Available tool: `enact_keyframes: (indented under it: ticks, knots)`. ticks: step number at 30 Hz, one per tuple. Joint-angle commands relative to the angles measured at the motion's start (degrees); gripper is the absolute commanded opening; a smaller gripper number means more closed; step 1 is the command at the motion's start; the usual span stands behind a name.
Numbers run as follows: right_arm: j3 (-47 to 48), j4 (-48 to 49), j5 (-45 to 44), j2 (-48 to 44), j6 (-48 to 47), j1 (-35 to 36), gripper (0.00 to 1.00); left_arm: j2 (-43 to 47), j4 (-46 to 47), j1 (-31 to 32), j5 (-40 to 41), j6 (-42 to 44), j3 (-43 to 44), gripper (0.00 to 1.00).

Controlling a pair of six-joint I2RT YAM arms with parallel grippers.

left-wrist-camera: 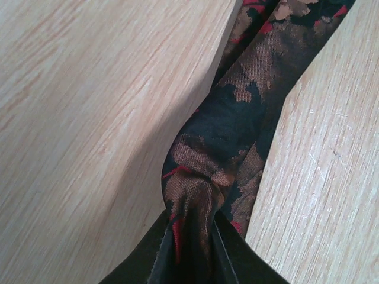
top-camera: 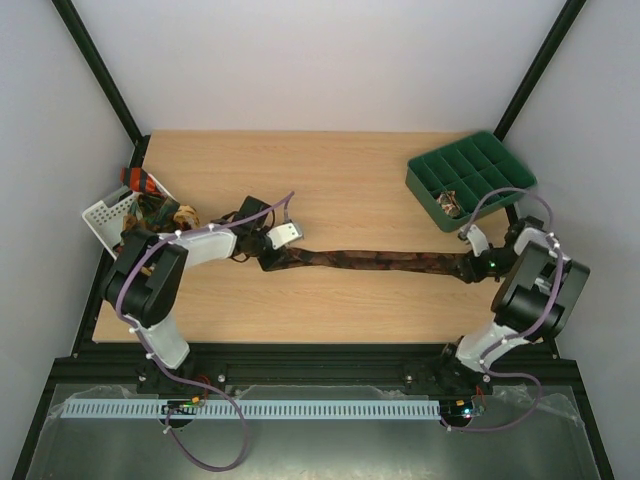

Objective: Roll the ties
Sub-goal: Flatten out the tie at the center of the board.

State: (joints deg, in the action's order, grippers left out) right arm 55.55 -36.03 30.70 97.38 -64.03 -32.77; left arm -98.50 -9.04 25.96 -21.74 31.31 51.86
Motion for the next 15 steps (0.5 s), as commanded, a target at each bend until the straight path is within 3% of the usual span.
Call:
enact_keyframes:
  ticks: [1,9,15]
  knots:
    - [-5.71,-4.97,7.38,-8.87,-9.79,6.39,0.55,-2.12,-2.93,0.24,-2.58,-0.04,1.56,0.16]
    - [-12.62,6.53,4.95,-16.87,0.92,25.45,0.56,-2.58,-3.85,0.17,-2.38,-0.98,2.72,0.17]
    - [-13.97,15.21,-1.15,-13.8,7.11,34.65,0.74,-3.18,-5.17,0.15,-2.87,-0.99,3.88,0.17]
